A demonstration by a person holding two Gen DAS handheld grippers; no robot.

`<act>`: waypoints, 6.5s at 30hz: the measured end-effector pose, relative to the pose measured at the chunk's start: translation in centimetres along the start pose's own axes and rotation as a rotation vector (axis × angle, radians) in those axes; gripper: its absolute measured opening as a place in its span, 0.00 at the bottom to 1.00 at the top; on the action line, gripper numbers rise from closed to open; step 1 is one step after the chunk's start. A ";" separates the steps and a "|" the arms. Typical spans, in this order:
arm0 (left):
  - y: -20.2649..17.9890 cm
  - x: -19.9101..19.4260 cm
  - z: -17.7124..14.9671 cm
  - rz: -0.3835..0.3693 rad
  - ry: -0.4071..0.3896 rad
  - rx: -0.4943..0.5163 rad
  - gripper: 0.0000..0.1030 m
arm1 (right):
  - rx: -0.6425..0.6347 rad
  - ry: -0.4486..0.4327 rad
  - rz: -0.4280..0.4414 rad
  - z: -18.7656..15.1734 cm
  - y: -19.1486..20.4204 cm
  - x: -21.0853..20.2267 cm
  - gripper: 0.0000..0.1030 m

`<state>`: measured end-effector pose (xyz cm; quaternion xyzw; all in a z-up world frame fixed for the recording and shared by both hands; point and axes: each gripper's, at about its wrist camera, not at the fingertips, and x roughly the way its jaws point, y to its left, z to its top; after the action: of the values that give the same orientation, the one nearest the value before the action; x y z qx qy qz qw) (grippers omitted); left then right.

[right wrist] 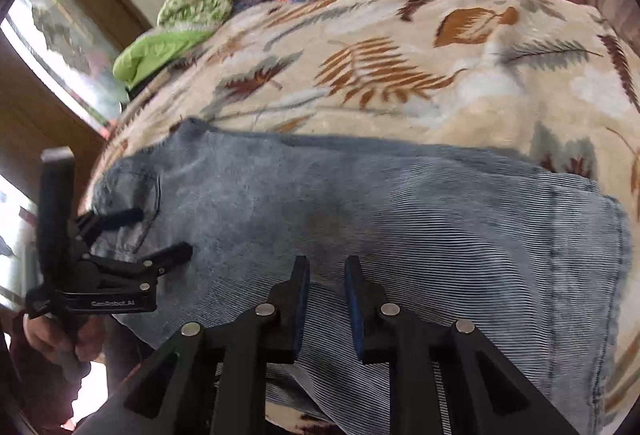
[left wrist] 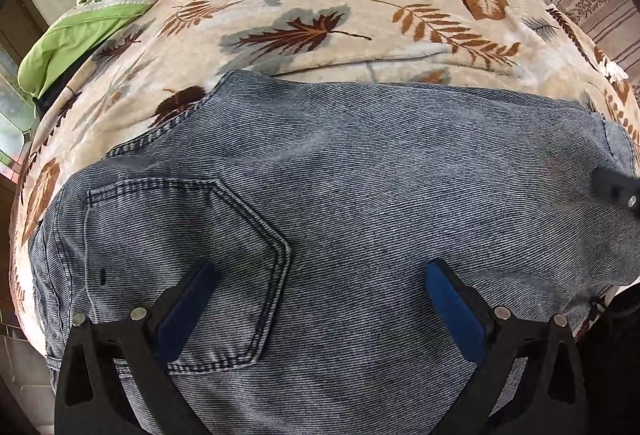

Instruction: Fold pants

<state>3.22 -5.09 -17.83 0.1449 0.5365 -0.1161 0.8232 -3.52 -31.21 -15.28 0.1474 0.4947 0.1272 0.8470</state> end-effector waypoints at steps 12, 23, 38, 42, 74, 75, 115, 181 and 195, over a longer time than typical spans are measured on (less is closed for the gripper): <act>-5.0 -3.9 -1.1 -0.140 -0.100 0.158 1.00 | 0.495 -0.387 0.092 -4.1 -13.2 -11.1 0.84; -5.8 -3.0 -1.5 -0.169 -0.076 0.187 1.00 | 0.865 -0.269 0.405 -11.4 -17.8 -11.5 0.84; -5.2 -3.2 -1.7 -0.171 -0.079 0.181 1.00 | 0.941 -0.237 0.363 -14.1 -15.8 -6.0 0.84; -5.5 -2.9 -1.8 -0.184 -0.072 0.178 1.00 | 0.930 -0.319 0.367 -13.7 -16.0 -6.2 0.84; 7.3 -5.7 -2.2 -0.190 -0.170 -0.099 1.00 | 0.578 -0.382 0.424 -3.3 -3.2 -6.2 0.28; 8.0 -5.7 -2.4 -0.191 -0.171 -0.113 1.00 | 0.543 -0.355 0.425 -2.8 -1.7 -5.4 0.28; -1.5 -0.8 -2.6 -0.204 -0.030 0.155 1.00 | 0.252 -0.054 0.203 -0.6 2.0 1.2 0.61; 14.1 -9.5 -9.9 -0.202 -0.272 -0.184 0.98 | -0.003 0.019 0.419 2.2 7.3 8.0 0.71; 15.5 -6.6 -8.3 -0.159 -0.210 -0.244 0.98 | -0.051 -0.005 0.460 2.1 7.5 8.1 0.80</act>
<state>-1.09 12.60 -13.24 -0.0119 0.4674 -0.1295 0.8744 1.73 -21.60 -17.99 0.2351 0.4427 0.3292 0.8002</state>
